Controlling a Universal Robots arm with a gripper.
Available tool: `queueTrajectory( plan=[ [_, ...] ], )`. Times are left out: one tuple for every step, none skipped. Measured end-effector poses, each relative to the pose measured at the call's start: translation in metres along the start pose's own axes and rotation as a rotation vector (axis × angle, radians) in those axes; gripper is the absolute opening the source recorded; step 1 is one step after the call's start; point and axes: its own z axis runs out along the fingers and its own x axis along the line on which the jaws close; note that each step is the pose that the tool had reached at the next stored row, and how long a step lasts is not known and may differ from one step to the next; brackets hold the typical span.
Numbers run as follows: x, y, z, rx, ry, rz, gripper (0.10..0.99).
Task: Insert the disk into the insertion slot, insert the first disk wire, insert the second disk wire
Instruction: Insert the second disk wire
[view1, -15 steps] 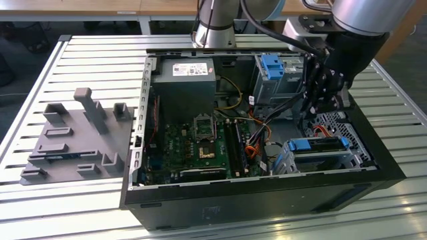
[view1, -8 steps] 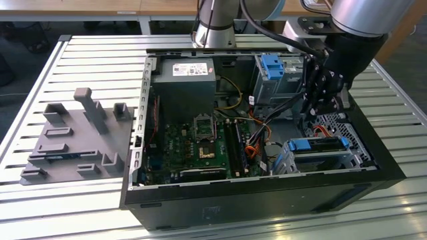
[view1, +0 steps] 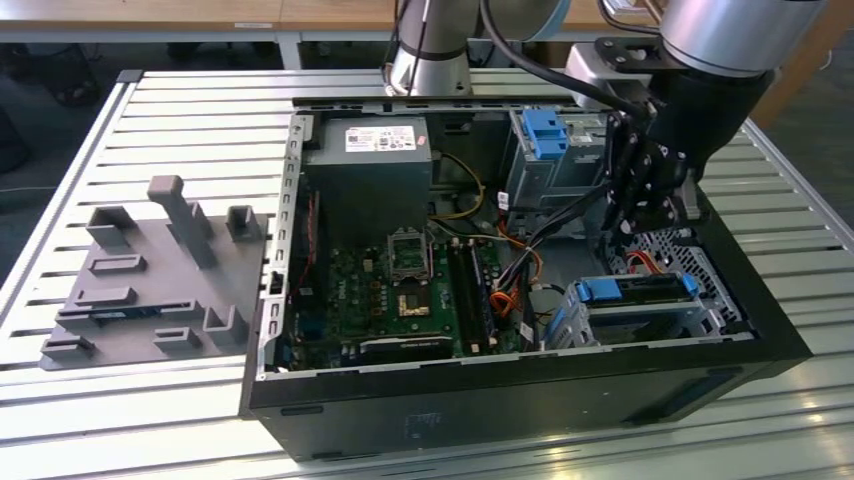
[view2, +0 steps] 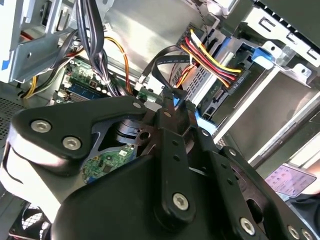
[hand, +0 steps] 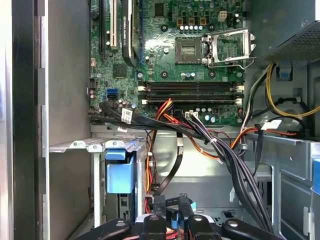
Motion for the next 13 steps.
queueTrajectory(
  plan=[
    [0.0000,0.0000,0.0002,0.000,0.0016,0.000,0.231],
    [0.0000,0.0000,0.0004,0.000,0.0032,0.000,0.169],
    [0.0000,0.0000,0.0006,0.000,0.0047,0.000,0.169],
    [0.0000,-0.0001,0.0007,0.000,0.0061,0.000,0.149],
    [0.0001,-0.0001,0.0007,0.000,0.0075,0.000,0.149],
    [0.0001,-0.0001,0.0007,0.000,0.0082,0.000,0.149],
    [0.0001,-0.0001,0.0006,0.000,0.0083,0.000,0.149],
    [0.0001,-0.0002,0.0006,0.000,0.0085,0.000,0.149],
    [0.0000,-0.0003,0.0006,0.000,0.0075,0.000,0.149],
    [0.0000,-0.0005,0.0006,0.000,0.0003,0.000,0.149],
    [0.0000,-0.0006,0.0007,0.000,-0.0129,0.000,0.149],
    [0.0001,-0.0008,0.0007,-0.001,-0.0296,0.000,0.149],
    [0.0002,-0.0008,0.0007,-0.001,-0.0476,0.001,0.149]
  ],
)
